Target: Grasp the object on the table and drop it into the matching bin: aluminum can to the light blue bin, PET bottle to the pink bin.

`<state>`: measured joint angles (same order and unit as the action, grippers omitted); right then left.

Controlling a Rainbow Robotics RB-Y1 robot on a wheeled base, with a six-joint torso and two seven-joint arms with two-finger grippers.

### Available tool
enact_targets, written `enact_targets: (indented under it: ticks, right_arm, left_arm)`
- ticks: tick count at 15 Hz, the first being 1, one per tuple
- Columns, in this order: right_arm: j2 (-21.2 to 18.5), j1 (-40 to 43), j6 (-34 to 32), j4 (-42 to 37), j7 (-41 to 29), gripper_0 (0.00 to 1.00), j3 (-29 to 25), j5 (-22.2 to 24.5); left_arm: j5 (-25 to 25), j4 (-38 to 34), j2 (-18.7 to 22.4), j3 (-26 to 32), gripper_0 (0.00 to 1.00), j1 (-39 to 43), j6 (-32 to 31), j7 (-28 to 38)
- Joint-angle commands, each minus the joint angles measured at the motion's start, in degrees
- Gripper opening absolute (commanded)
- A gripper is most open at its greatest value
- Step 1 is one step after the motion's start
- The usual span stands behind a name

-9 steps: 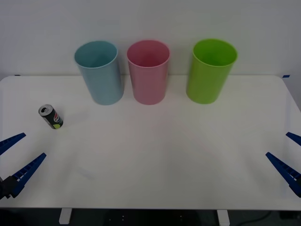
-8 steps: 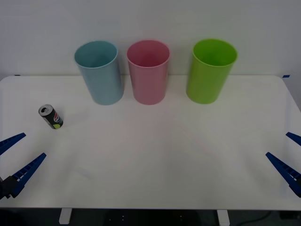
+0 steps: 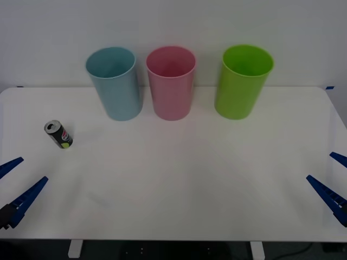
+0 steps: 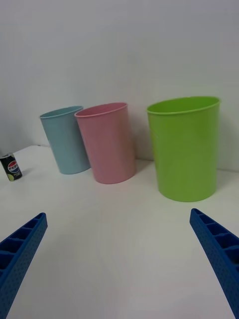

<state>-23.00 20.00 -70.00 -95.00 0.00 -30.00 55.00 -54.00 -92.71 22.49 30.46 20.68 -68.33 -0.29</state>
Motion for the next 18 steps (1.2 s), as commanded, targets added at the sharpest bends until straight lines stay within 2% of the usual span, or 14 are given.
enact_targets:
  ticks: [1, 4, 9, 14, 18]
  right_arm:
    - [0.0, 0.0, 0.0, 0.0, 0.0, 1.00, 0.0, 0.0]
    - [0.0, 0.0, 0.0, 0.0, 0.0, 1.00, 0.0, 0.0]
    - [0.0, 0.0, 0.0, 0.0, 0.0, 1.00, 0.0, 0.0]
    - [0.0, 0.0, 0.0, 0.0, 0.0, 1.00, 0.0, 0.0]
    - [0.0, 0.0, 0.0, 0.0, 0.0, 1.00, 0.0, 0.0]
  left_arm:
    - [0.0, 1.0, -0.1, -0.2, 1.00, 0.1, 1.4, -0.2]
    - [-0.1, 1.8, 0.0, -2.2, 1.00, 0.4, 8.3, -1.5]
    - [-1.4, 5.2, 0.0, -2.4, 1.00, -0.6, 11.4, -3.5]
    - [-1.3, 15.1, 0.0, -3.1, 1.00, -5.6, 13.3, -12.4]
    - [0.6, 17.1, -0.6, -5.1, 1.00, -6.6, 19.9, -13.9]
